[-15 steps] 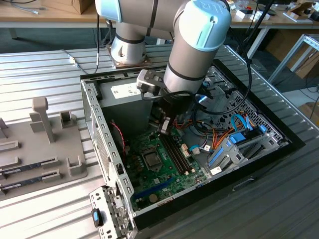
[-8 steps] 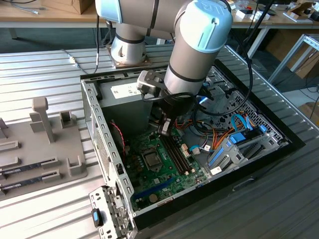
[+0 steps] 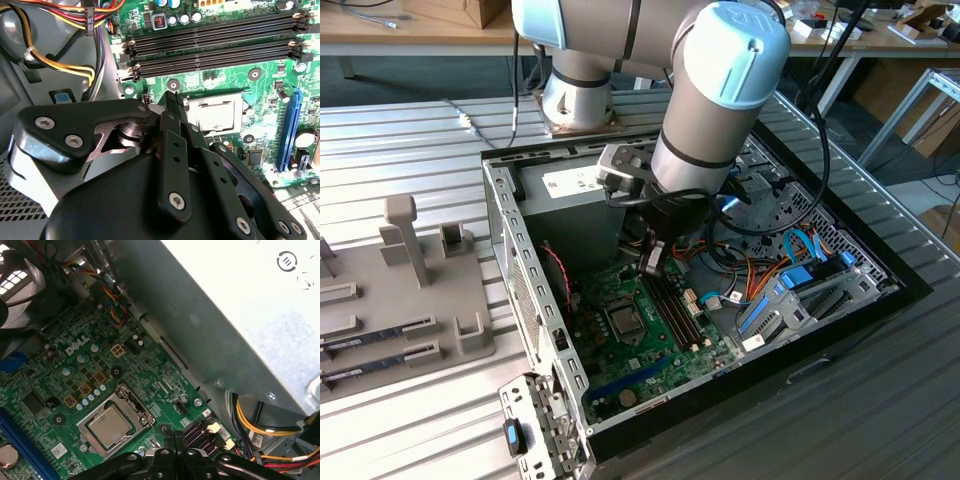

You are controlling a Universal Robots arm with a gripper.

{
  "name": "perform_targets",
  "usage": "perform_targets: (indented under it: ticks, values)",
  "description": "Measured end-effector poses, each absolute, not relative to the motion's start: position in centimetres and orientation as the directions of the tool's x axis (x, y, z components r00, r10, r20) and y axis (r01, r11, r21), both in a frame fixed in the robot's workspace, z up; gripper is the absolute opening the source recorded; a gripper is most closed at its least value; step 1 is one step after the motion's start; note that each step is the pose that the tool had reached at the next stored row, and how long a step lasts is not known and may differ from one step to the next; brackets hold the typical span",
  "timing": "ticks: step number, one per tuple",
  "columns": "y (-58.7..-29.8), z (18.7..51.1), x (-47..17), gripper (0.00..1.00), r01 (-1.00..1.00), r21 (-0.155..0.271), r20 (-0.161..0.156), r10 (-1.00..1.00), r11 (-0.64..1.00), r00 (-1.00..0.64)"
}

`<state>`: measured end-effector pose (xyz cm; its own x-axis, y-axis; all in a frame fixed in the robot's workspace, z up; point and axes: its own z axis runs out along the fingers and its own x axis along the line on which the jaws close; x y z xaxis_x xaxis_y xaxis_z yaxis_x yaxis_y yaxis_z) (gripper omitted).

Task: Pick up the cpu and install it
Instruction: 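Install the first cpu locking lever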

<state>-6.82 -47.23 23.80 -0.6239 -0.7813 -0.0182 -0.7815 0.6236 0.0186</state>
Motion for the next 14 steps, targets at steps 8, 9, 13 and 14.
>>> perform_targets:
  ticks: [8,9,13,14]
  values:
    - [-47.77,23.80,-6.82,0.14,-0.781,0.019,-0.019,-0.781,0.624,-0.624]
    - [-47.82,23.80,-6.82,0.14,-0.781,0.019,-0.019,-0.781,0.624,-0.624]
    - [-47.91,24.07,-6.82,0.14,-0.781,0.020,-0.021,-0.781,0.624,-0.624]
    - [-47.91,24.09,-6.82,0.14,-0.781,0.021,-0.021,-0.781,0.624,-0.624]
